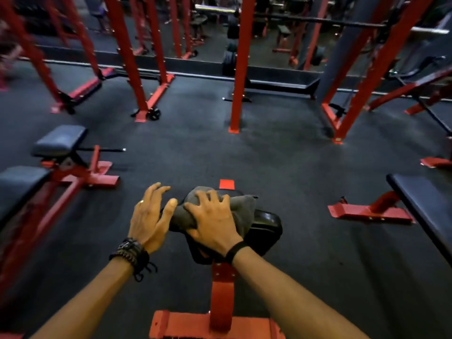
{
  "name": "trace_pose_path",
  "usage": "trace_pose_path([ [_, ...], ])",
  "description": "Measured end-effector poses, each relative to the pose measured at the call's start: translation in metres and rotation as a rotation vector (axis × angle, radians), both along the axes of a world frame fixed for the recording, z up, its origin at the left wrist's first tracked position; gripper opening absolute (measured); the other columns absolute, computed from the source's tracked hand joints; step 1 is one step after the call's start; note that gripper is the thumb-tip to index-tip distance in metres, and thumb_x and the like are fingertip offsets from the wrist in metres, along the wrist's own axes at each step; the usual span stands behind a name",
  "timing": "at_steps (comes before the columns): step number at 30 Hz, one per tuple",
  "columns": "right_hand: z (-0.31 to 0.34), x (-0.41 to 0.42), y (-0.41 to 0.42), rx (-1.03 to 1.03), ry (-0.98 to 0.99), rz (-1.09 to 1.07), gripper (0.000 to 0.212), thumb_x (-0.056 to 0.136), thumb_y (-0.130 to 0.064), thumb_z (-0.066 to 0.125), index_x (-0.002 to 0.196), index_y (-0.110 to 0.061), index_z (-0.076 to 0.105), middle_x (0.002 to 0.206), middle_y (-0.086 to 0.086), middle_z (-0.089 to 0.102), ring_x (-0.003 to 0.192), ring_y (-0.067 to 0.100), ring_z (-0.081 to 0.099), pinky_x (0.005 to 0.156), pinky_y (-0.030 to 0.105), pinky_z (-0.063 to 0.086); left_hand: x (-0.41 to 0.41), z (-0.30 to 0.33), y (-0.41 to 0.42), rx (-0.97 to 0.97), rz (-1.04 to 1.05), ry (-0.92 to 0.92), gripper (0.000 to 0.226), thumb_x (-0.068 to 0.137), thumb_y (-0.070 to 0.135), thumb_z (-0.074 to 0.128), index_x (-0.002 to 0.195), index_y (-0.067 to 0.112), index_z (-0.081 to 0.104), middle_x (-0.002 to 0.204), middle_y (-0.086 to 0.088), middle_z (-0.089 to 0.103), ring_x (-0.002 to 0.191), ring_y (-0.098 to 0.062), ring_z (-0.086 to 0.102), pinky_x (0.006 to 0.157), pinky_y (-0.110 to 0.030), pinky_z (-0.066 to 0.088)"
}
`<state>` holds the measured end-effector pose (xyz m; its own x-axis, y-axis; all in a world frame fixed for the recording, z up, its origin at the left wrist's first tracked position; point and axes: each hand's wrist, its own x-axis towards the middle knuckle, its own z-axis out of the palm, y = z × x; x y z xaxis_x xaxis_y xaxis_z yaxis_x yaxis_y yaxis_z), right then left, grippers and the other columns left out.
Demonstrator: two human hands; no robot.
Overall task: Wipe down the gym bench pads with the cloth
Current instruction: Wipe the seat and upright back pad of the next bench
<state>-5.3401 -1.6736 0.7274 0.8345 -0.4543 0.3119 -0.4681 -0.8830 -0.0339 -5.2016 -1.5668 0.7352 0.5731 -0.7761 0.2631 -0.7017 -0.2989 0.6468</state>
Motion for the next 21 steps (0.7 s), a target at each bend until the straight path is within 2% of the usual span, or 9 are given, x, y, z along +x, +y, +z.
trace_pose_path([
  [2, 0.000, -0.006, -0.007, 0.013, 0.003, 0.030, 0.050, 0.073, -0.059, 0.057, 0.114, -0.032, 0.062, 0.122, 0.004, 0.056, 0.105, 0.031, 0.053, 0.079, 0.047, 0.040, -0.003, 0.003, 0.002, 0.003, 0.023, -0.010, 0.075, 0.087, 0.064, 0.027, 0.137, 0.013, 0.050, 0.150, -0.008, 0.040, 0.132, -0.029, 0.045, 0.108, -0.047, 0.034],
  [5, -0.004, -0.056, -0.035, 0.030, -0.041, 0.034, 0.057, 0.071, -0.063, 0.058, 0.121, -0.035, 0.060, 0.130, 0.005, 0.056, 0.105, 0.031, 0.056, 0.078, 0.044, 0.043, -0.013, 0.000, 0.002, 0.004, 0.011, -0.017, 0.071, 0.089, 0.064, 0.030, 0.136, 0.015, 0.050, 0.149, -0.006, 0.041, 0.132, -0.027, 0.045, 0.108, -0.046, 0.033],
  [8, -0.010, -0.115, -0.065, 0.107, -0.130, -0.043, 0.055, 0.074, -0.065, 0.065, 0.121, -0.037, 0.062, 0.130, 0.002, 0.057, 0.106, 0.029, 0.056, 0.081, 0.045, 0.047, -0.024, -0.006, 0.004, 0.027, -0.019, -0.001, 0.073, 0.088, 0.065, 0.029, 0.138, 0.015, 0.049, 0.151, -0.005, 0.039, 0.135, -0.025, 0.042, 0.110, -0.043, 0.030],
  [10, -0.008, -0.127, -0.071, 0.162, -0.172, -0.080, 0.053, 0.076, -0.065, 0.065, 0.120, -0.037, 0.064, 0.129, 0.000, 0.057, 0.108, 0.027, 0.055, 0.083, 0.046, 0.047, -0.027, -0.008, 0.006, 0.037, -0.037, -0.010, 0.074, 0.088, 0.065, 0.028, 0.138, 0.015, 0.049, 0.152, -0.005, 0.038, 0.136, -0.024, 0.041, 0.111, -0.043, 0.030],
  [15, 0.002, -0.050, -0.029, 0.064, -0.122, -0.016, 0.045, 0.076, -0.064, 0.059, 0.112, -0.039, 0.062, 0.120, -0.001, 0.058, 0.105, 0.028, 0.053, 0.078, 0.044, 0.039, -0.020, 0.001, 0.007, 0.035, -0.004, -0.008, 0.076, 0.088, 0.065, 0.028, 0.138, 0.012, 0.050, 0.151, -0.008, 0.039, 0.136, -0.025, 0.041, 0.108, -0.047, 0.032],
  [17, 0.002, -0.017, -0.013, 0.057, -0.087, 0.001, 0.044, 0.074, -0.061, 0.063, 0.110, -0.037, 0.064, 0.118, 0.002, 0.058, 0.105, 0.030, 0.052, 0.080, 0.046, 0.038, -0.020, 0.008, 0.005, 0.023, 0.003, -0.035, 0.073, 0.088, 0.063, 0.029, 0.137, 0.013, 0.050, 0.150, -0.008, 0.040, 0.134, -0.026, 0.043, 0.106, -0.048, 0.035],
  [21, 0.002, -0.014, -0.013, 0.071, -0.052, 0.050, 0.048, 0.075, -0.057, 0.067, 0.115, -0.032, 0.063, 0.122, 0.007, 0.056, 0.108, 0.032, 0.051, 0.081, 0.049, 0.041, -0.031, 0.018, -0.002, 0.002, 0.055, -0.077, 0.071, 0.089, 0.061, 0.030, 0.136, 0.013, 0.050, 0.148, -0.009, 0.042, 0.134, -0.027, 0.043, 0.107, -0.051, 0.036],
])
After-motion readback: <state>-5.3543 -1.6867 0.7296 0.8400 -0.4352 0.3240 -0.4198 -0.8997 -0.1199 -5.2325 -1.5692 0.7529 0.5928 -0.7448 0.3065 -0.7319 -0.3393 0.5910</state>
